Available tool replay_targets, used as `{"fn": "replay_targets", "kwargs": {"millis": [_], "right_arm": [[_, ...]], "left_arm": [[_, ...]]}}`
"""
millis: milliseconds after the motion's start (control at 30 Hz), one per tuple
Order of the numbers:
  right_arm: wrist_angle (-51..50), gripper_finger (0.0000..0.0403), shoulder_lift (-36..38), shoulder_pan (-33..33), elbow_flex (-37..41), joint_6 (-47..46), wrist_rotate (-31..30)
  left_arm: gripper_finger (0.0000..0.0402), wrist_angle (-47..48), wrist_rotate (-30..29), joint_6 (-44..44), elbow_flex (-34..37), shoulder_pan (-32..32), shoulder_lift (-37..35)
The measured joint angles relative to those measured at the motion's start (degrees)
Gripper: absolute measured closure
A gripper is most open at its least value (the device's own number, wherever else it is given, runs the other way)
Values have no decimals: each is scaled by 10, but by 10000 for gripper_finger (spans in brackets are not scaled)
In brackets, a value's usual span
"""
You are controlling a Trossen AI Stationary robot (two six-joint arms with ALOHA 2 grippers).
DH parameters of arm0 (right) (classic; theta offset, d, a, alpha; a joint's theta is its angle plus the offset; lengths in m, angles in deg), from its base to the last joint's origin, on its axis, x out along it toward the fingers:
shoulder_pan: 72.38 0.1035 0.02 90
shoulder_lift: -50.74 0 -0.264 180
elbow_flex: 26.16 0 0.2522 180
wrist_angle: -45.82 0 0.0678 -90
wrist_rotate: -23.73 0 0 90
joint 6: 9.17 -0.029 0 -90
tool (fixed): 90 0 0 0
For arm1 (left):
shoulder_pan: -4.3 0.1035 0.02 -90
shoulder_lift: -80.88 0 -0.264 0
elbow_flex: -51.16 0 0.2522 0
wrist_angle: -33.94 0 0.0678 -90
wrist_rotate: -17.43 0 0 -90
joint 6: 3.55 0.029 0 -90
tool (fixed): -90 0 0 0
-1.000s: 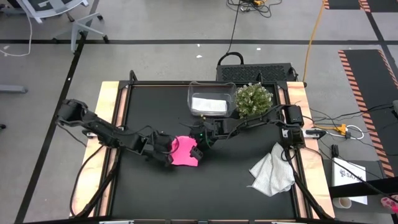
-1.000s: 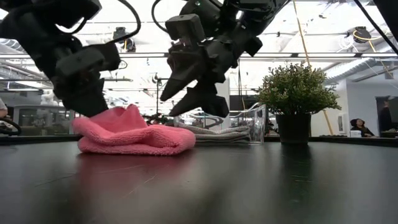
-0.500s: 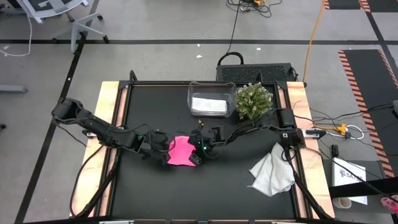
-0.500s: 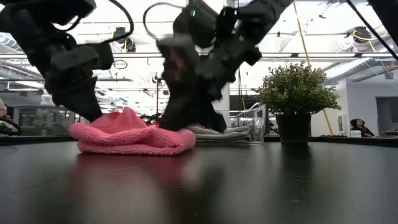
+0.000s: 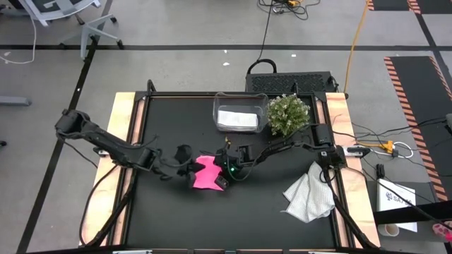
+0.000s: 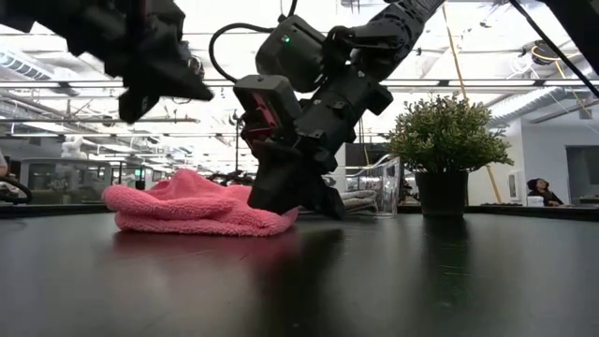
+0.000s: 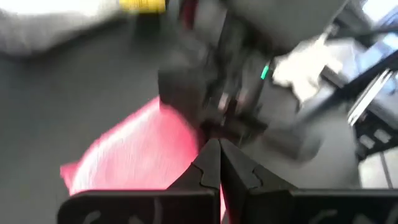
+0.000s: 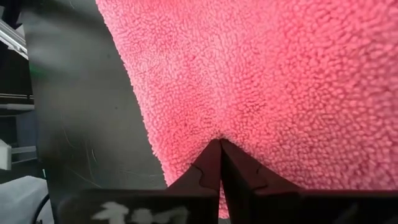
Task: Fold microfiber towels
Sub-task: Fold the pink towel
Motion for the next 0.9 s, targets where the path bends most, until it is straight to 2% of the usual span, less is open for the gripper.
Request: {"fn": "replay_targets", "kwargs": {"millis": [167,300,500,733,833,900], "right_arm": [[-1,402,0,0,0,0,0],[-2,402,0,0,0,-6,-1],[-3,403,0,2,0,-15,-3],[-10,403,0,2,0,-13,-6],[-16,403,1,2,0,-9,-5],[-17,403,1,2,0,-7,-4]], "left_arm": [[401,22,24,-52,0,-1,57],[401,24,14,-80,0,2,113],[401,77,8,-125,0,14,170],[401,212,64,-136,-1,9,130],[401,247,64,-135,2,6,90],[401,238,54,-133,1,6,58]]}}
